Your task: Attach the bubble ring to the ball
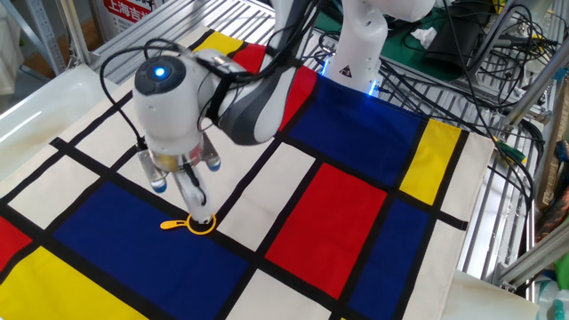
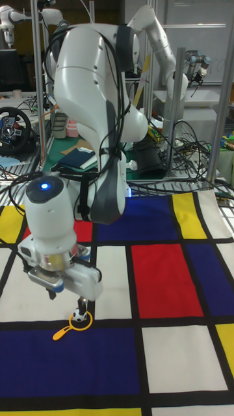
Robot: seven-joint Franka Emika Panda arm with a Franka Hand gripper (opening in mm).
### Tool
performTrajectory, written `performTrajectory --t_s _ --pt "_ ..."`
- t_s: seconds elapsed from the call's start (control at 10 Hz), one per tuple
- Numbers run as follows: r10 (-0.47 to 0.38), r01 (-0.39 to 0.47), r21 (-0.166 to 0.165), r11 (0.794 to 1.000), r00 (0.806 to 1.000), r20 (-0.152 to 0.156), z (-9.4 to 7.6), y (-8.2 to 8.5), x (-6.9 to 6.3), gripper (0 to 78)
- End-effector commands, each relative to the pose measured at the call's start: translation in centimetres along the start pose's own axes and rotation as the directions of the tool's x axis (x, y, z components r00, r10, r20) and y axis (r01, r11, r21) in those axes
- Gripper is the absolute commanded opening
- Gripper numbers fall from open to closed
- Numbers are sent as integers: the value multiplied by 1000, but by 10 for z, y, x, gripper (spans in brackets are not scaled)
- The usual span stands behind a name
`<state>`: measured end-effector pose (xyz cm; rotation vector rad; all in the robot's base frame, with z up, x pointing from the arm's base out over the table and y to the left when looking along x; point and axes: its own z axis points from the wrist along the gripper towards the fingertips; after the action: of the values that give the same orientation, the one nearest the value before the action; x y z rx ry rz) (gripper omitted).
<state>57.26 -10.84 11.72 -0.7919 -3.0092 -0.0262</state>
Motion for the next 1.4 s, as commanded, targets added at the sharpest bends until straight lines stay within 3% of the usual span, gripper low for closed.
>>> performTrajectory --t_s 0.1,0.5,0.8,1.0,1.3,1.4 --pt "-70 69 -9 998 998 -3 -21 -12 4 774" --pt "-90 90 -10 996 996 -4 -37 -23 6 774" --pt "-124 123 -47 991 992 -21 -48 -32 7 774" --pt "-126 125 -44 991 992 -25 -48 -32 7 774" --pt "-139 139 -5 990 990 -7 -47 -31 7 774" --pt "-164 164 -17 986 987 5 -47 -31 7 774"
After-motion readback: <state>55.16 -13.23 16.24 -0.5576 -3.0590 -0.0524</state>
